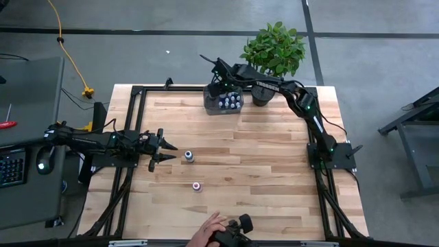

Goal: Pick & Place food coloring
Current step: Put the large blue food coloring bottle into the black bin, then put the large pink food coloring bottle into the black bin

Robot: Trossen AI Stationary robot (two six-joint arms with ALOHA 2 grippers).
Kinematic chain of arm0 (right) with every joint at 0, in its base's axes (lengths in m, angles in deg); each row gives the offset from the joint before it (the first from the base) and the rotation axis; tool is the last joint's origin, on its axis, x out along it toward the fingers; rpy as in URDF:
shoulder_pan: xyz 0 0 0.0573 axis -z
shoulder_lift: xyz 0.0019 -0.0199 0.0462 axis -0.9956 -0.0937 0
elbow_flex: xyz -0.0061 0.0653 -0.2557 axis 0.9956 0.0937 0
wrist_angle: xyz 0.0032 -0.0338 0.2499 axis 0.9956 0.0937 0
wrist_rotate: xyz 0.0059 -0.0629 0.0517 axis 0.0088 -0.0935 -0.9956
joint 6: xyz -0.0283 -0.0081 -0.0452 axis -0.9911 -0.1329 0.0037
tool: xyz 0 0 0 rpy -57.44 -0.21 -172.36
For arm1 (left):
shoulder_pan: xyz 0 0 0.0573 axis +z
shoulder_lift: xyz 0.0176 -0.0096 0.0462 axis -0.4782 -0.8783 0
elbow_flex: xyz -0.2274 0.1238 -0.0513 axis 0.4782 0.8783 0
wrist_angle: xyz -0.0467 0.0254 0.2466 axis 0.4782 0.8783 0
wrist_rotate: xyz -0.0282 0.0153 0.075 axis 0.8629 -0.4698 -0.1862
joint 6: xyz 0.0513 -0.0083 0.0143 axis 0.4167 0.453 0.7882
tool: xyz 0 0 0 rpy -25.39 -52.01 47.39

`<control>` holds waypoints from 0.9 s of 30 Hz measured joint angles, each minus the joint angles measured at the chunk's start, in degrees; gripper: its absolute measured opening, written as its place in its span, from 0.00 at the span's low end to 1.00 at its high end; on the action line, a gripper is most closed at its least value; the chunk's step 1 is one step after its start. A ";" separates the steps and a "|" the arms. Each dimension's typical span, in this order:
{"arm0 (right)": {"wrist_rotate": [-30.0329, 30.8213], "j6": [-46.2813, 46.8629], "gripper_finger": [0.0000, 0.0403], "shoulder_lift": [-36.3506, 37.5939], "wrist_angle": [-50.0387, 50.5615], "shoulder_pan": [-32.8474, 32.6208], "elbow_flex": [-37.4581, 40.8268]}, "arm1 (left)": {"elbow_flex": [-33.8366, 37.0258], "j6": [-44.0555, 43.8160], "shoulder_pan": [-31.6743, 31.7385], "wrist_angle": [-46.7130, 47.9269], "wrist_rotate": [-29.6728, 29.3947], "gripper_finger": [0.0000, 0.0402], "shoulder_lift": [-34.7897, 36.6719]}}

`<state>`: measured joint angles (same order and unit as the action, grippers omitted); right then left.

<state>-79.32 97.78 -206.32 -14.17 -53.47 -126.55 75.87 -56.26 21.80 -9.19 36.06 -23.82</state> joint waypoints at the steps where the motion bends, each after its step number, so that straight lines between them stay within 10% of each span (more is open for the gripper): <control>1: -0.01 0.01 0.31 0.00 0.05 0.01 0.00 | 0.00 -0.01 0.00 0.00 0.00 0.41 0.00; 27: 2.99 -3.70 0.35 1.79 -2.58 -0.70 -0.17 | 0.00 -0.02 0.00 0.00 -0.02 0.41 0.01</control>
<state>-76.32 94.08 -204.54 -16.75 -54.18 -126.73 75.87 -56.27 21.80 -9.19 36.04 -23.81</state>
